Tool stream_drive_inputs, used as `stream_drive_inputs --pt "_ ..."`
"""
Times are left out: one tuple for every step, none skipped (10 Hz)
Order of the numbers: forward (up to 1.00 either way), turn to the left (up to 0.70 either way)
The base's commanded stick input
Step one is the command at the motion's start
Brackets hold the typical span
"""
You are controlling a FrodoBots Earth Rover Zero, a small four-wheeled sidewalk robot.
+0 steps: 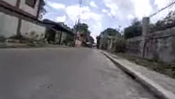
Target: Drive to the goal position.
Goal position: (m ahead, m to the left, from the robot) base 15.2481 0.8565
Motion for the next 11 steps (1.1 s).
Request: stream_drive_inputs --pt "1.0 0.0" --pt "1.0 0.0" --pt "1.0 -0.06" --pt "1.0 -0.33" --pt "1.0 -0.4" --pt "1.0 -0.38" --pt "1.0 0.0" --pt "1.0 0.0" --pt "1.0 0.0" --pt "1.0 0.0" --pt "1.0 0.0"
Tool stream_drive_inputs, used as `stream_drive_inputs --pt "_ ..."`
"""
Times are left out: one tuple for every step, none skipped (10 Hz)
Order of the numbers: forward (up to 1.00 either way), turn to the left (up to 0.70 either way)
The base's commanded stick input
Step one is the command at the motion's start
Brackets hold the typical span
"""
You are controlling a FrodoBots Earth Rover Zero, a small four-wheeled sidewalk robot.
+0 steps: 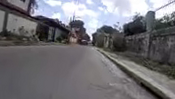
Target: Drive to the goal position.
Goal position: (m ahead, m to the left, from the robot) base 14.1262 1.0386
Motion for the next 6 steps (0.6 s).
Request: stream_drive_inputs --pt "1.0 0.0" --pt "1.0 0.0" --pt "1.0 0.0" --pt "1.0 0.0" --pt "1.0 0.0" --pt "1.0 0.0"
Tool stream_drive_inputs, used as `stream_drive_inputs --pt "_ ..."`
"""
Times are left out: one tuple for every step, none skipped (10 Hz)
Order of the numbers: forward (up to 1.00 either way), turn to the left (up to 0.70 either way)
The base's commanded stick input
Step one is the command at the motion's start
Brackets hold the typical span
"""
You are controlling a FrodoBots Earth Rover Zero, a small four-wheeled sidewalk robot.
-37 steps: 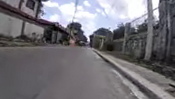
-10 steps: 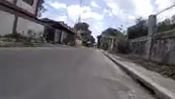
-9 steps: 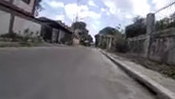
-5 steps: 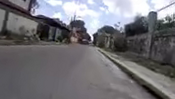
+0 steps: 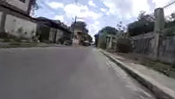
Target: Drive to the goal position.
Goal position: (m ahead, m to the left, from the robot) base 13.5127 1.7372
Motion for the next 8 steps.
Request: stream_drive_inputs --pt "1.0 -0.11" --pt "1.0 -0.36" --pt "1.0 -0.4" --pt "1.0 -0.4" --pt "1.0 -0.4" --pt "1.0 -0.4" --pt "1.0 -0.4" --pt "1.0 -0.04"
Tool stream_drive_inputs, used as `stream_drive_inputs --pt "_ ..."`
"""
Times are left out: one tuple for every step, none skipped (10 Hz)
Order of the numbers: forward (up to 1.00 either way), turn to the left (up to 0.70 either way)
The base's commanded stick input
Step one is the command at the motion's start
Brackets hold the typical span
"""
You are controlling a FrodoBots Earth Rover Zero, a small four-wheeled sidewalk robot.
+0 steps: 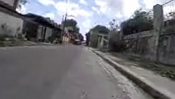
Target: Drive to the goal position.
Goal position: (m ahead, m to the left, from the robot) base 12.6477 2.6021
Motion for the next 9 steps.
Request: stream_drive_inputs --pt "1.0 0.0" --pt "1.0 0.0" --pt "1.0 0.0" --pt "1.0 0.0" --pt "1.0 0.0" --pt "1.0 0.0" --pt "1.0 0.0" --pt "1.0 0.0" --pt "1.0 0.0"
